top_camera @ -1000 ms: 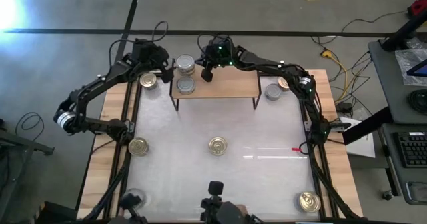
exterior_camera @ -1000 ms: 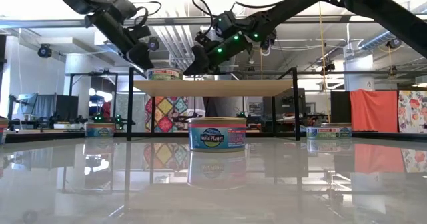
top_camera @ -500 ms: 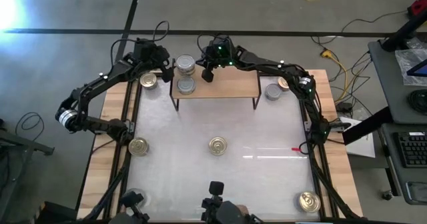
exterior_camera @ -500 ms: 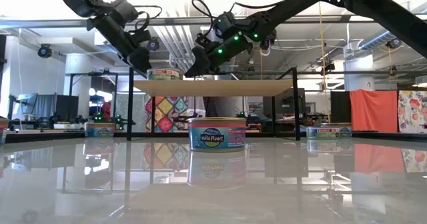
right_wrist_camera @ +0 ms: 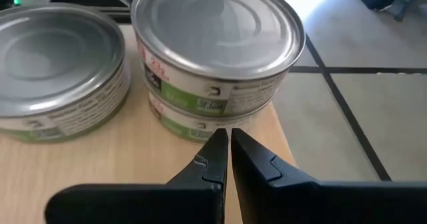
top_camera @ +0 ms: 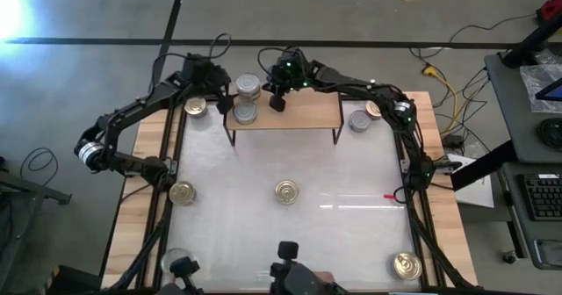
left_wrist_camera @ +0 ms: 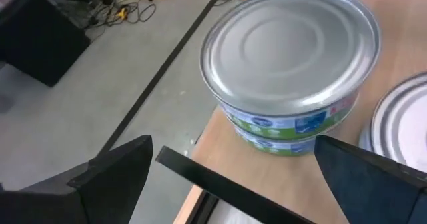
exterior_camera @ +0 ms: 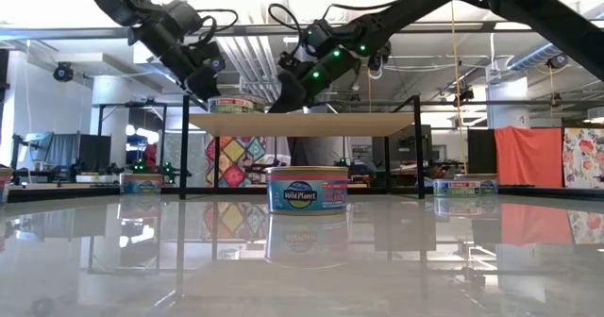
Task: Stack canned seafood by type on shelf
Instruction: Stack the green tuna can on top of the green tuna can on the shelf, then adjust the green tuna can on the shelf
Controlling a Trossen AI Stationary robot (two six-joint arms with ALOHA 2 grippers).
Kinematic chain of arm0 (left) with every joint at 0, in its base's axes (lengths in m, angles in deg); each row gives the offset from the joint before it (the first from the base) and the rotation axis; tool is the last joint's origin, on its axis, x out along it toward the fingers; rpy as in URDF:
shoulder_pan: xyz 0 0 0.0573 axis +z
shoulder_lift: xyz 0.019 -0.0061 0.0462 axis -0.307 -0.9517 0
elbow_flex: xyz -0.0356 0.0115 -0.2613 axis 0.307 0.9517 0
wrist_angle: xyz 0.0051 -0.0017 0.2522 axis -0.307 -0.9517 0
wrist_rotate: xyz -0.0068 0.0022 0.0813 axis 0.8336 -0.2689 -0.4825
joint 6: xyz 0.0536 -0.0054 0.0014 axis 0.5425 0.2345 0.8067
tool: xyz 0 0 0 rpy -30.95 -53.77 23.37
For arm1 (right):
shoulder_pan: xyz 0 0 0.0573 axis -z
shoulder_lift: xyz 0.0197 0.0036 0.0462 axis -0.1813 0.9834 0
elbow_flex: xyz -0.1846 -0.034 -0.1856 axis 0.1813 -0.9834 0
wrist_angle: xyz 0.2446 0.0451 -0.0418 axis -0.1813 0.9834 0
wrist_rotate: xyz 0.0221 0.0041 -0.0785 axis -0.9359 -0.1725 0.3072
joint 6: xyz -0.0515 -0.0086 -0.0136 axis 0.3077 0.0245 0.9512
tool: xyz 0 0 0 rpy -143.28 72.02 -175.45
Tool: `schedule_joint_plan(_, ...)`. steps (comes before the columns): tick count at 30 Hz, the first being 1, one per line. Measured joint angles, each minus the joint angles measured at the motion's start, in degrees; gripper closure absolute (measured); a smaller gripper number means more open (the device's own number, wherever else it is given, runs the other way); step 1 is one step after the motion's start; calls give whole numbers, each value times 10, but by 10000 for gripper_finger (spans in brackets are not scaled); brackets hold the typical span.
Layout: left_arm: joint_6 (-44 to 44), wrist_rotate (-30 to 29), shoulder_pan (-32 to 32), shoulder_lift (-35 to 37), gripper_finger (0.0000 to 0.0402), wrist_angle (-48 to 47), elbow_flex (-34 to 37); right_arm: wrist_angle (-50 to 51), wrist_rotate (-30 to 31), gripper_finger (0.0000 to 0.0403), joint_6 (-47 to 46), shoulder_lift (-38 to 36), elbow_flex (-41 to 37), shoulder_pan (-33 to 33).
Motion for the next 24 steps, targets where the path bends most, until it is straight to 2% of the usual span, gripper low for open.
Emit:
schedule_joint_plan(12,7,-66,2,13,2,-3,0,10,0,390,1,-8,0,0)
schedule_joint_plan(18,2,-68,-1,21,2,-14,0,26,4,390,14,-21,0,0)
schedule_joint_plan(24,-44,-68,-51,71,2,-47,0,104,106,390,59,-73,0,-8)
